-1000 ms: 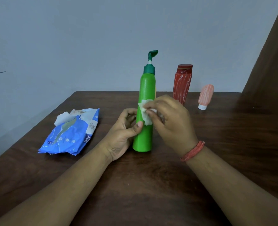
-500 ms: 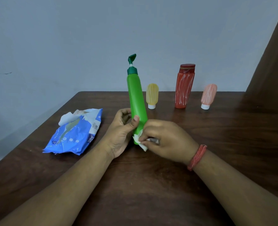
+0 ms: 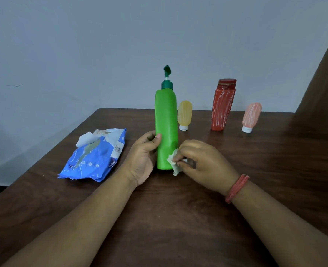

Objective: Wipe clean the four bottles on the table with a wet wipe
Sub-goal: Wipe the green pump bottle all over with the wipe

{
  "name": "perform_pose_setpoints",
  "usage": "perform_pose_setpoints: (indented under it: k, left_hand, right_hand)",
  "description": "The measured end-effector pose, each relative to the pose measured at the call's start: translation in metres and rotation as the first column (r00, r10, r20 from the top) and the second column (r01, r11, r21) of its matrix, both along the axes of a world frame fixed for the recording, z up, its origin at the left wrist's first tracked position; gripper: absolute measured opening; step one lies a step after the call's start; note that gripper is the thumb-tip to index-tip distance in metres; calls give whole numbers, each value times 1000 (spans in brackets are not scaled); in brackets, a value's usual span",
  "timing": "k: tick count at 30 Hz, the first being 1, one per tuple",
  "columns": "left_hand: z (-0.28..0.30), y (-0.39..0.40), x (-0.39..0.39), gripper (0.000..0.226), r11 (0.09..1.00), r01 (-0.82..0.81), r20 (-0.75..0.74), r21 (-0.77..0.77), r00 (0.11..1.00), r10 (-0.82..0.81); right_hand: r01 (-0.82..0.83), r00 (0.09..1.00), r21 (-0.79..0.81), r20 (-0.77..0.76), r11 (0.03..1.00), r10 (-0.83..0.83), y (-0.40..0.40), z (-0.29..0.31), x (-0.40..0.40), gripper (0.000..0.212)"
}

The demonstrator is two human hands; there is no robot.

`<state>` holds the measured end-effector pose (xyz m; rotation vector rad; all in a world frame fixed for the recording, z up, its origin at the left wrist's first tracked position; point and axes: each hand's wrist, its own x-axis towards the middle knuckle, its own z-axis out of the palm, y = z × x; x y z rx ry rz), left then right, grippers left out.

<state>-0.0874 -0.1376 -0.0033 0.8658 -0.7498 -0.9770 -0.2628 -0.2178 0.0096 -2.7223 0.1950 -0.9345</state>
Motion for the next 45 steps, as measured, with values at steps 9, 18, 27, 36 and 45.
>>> perform_pose_setpoints:
  k: [9, 18, 27, 36, 45]
  left_hand:
    - [-6, -6, 7, 17, 982, -186, 203, 15, 962, 180]
    - [-5, -5, 10, 25, 978, -210, 196, 21, 960, 202]
    - [-7, -3, 8, 21, 996, -82, 214, -19, 973, 84]
    - [3, 6, 3, 34, 1000, -2, 501, 6, 865, -1]
    - [9, 10, -2, 34, 1000, 4, 547, -3, 837, -2]
  right_hand:
    - [97, 995, -119, 26, 988, -94, 9, -4, 11, 7]
    - [121, 991, -181, -31, 976, -128, 8, -5, 12, 6]
    - [300, 935, -112, 234, 947, -268, 3, 2, 8, 4]
    - [286, 758, 85, 590, 954, -280, -16, 38, -15, 10]
    - [261, 752, 157, 585, 952, -303, -17, 41, -17, 10]
